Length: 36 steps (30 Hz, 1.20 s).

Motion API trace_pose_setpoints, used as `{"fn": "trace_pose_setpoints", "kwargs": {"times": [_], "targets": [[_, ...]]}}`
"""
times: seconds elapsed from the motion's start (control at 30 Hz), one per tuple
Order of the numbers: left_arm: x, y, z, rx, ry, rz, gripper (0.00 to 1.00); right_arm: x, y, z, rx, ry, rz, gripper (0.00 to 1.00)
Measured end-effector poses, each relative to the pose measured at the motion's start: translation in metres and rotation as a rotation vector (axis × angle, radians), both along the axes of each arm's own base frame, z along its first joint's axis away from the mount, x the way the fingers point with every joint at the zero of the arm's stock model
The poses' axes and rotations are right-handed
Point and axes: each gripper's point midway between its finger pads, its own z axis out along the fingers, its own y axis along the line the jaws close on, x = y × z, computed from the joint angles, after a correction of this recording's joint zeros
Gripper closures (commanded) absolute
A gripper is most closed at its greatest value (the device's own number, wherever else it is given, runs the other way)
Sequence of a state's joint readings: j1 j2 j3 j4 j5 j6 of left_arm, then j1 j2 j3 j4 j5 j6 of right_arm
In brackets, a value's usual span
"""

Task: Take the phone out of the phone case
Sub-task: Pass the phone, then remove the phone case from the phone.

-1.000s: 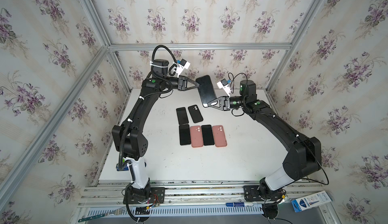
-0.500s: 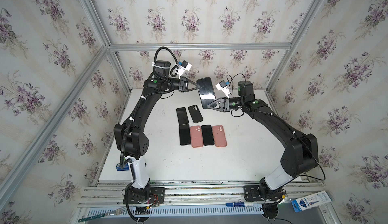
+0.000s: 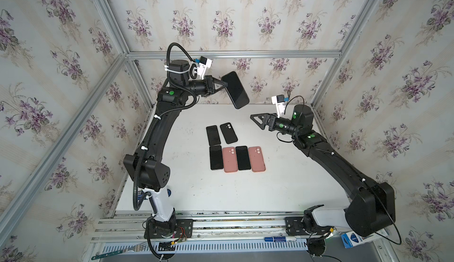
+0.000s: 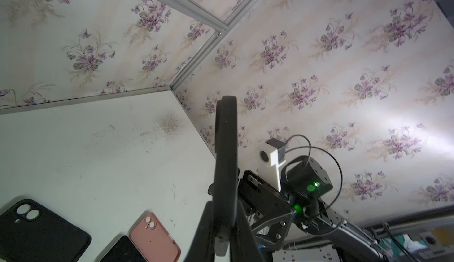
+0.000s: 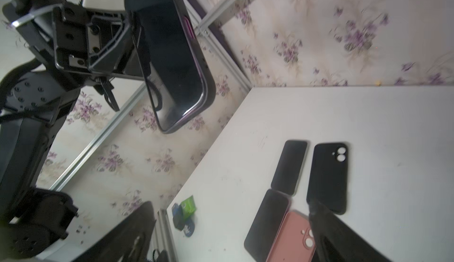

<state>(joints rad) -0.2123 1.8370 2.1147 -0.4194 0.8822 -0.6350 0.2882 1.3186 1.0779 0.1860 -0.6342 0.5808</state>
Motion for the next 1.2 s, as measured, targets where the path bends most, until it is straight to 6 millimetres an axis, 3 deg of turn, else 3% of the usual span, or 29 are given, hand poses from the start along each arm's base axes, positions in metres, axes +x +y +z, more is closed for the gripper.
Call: {"fn": "trace_pose_setpoints", "kwargs": {"times": [0.07, 0.23, 0.33, 0.47, 0.57, 0.83, 1.0, 1.2], "targets": [[0.004, 0.005, 0.016, -0.045, 0.000, 0.071, 1.00, 0.005, -0.008, 0.017, 0.041, -0.024, -0.068, 0.00], [0.017, 0.019, 0.059, -0.208, 0.000, 0.213, 1.00, 0.016, -0.016, 0.035, 0.170, 0.032, -0.154, 0.00], [0.024, 0.023, 0.074, -0.311, 0.028, 0.274, 1.00, 0.023, -0.011, 0.055, 0.277, 0.040, -0.142, 0.00], [0.022, 0.013, 0.083, -0.417, 0.097, 0.281, 1.00, 0.027, 0.007, 0.095, 0.385, -0.003, -0.064, 0.00], [0.018, 0.007, 0.087, -0.483, 0.138, 0.279, 1.00, 0.025, 0.021, 0.118, 0.442, -0.044, 0.002, 0.00], [0.014, 0.011, 0.077, -0.564, 0.226, 0.312, 1.00, 0.034, 0.032, 0.148, 0.551, -0.090, 0.055, 0.01], [0.010, 0.009, 0.074, -0.582, 0.248, 0.307, 1.00, 0.042, 0.037, 0.151, 0.599, -0.085, 0.071, 0.09], [0.007, 0.007, 0.069, -0.587, 0.262, 0.306, 1.00, 0.049, 0.043, 0.154, 0.637, -0.073, 0.095, 0.29]]}}
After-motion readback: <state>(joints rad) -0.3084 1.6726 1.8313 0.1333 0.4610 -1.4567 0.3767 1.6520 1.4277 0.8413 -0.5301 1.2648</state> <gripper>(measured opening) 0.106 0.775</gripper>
